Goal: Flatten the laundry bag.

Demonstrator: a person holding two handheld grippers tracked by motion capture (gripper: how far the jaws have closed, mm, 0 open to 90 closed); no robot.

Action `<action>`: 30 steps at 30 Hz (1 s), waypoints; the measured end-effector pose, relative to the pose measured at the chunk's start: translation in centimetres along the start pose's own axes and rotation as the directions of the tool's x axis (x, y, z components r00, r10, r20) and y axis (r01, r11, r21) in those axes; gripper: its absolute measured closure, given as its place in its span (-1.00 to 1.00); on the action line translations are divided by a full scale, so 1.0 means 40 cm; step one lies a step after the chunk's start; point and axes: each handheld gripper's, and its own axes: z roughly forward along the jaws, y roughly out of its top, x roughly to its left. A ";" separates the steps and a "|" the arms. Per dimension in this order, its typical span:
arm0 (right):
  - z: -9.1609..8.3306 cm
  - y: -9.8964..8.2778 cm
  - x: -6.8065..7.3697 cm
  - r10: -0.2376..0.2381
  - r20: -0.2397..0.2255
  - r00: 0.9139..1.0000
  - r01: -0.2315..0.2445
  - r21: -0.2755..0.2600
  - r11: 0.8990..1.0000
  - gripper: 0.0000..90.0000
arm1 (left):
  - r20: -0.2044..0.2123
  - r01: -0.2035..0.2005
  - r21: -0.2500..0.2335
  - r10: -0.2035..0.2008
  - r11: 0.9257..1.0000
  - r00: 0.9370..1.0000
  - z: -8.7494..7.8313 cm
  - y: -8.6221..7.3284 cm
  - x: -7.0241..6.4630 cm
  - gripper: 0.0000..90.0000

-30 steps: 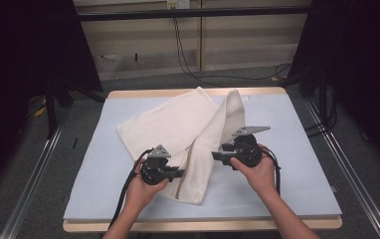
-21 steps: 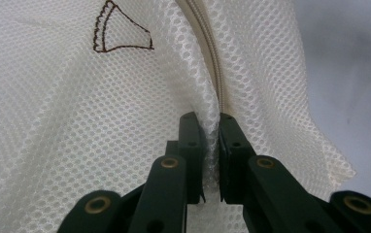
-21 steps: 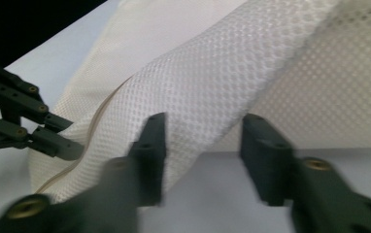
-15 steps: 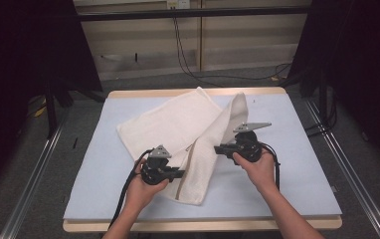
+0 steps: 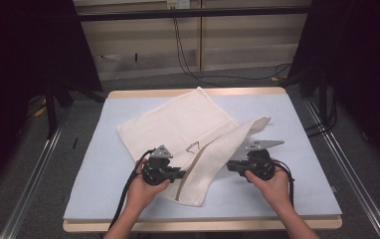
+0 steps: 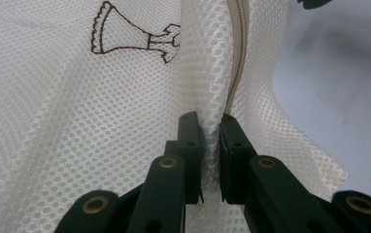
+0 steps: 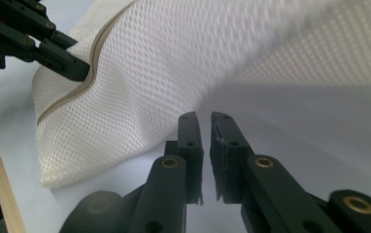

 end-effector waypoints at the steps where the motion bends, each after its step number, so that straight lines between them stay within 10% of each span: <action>1: -0.006 -0.005 -0.002 -0.002 0.001 1.000 0.002 -0.001 1.000 0.72 | -0.001 0.001 0.002 -0.001 1.000 1.000 -0.002 0.000 0.001 0.82; 8: -0.057 -0.033 -0.034 -0.036 0.084 0.996 0.037 -0.017 0.999 0.19 | -0.001 0.000 0.004 0.000 1.000 1.000 -0.003 0.002 0.001 0.82; 22: -0.100 -0.064 -0.119 -0.003 0.195 0.981 0.009 -0.029 1.000 -0.15 | 0.060 0.035 -0.020 -0.034 0.999 0.998 -0.041 0.012 0.017 0.80; 30: -0.109 -0.069 -0.136 -0.007 0.229 0.974 0.015 -0.034 0.999 -0.29 | 0.041 0.065 -0.079 -0.062 0.995 0.997 -0.065 0.007 0.034 0.28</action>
